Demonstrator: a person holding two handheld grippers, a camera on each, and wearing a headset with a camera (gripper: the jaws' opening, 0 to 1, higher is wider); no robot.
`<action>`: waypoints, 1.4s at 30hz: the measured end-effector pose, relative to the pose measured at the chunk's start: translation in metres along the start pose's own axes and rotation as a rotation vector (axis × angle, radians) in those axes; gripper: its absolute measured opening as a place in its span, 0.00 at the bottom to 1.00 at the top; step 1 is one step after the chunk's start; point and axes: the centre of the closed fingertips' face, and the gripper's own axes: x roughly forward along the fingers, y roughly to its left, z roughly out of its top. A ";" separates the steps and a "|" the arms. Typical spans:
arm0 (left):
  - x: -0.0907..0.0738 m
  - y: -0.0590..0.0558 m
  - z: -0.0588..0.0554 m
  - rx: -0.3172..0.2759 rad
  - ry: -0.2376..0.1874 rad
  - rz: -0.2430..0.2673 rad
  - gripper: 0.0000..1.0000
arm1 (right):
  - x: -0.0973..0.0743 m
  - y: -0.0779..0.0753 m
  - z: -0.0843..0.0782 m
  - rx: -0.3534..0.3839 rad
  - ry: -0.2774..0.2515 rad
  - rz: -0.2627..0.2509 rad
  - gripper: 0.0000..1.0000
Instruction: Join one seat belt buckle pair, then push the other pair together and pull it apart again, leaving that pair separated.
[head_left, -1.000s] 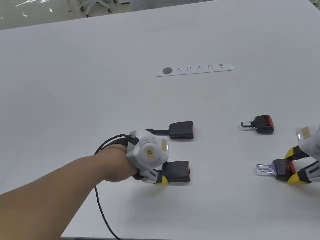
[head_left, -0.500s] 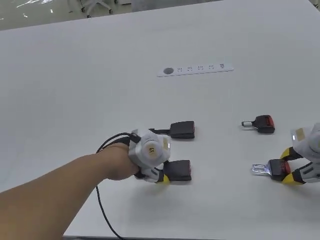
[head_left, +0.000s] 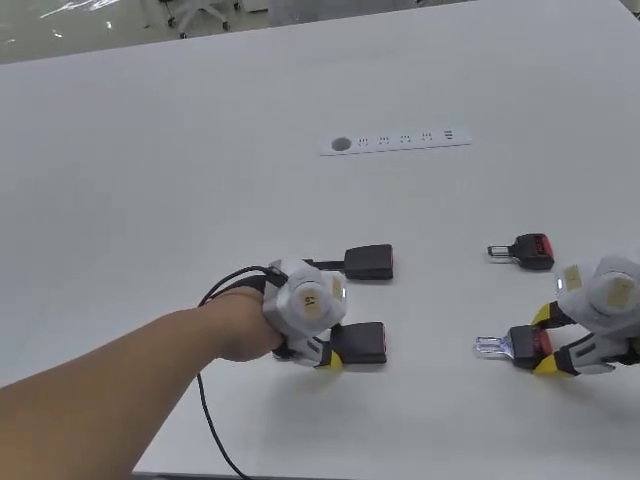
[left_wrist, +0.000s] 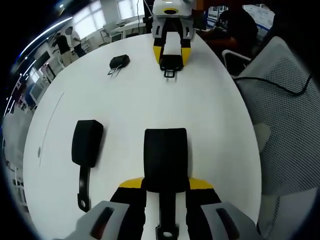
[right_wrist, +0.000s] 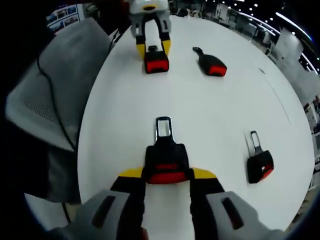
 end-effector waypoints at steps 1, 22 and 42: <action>0.000 0.000 0.000 0.000 0.001 0.000 0.31 | 0.001 0.001 0.002 -0.001 -0.003 0.002 0.34; 0.001 0.000 0.000 0.002 0.010 -0.011 0.31 | 0.041 -0.002 0.067 -0.014 -0.070 -0.001 0.34; 0.002 0.000 0.001 0.011 0.008 -0.017 0.31 | 0.057 0.002 0.102 -0.096 -0.078 -0.025 0.34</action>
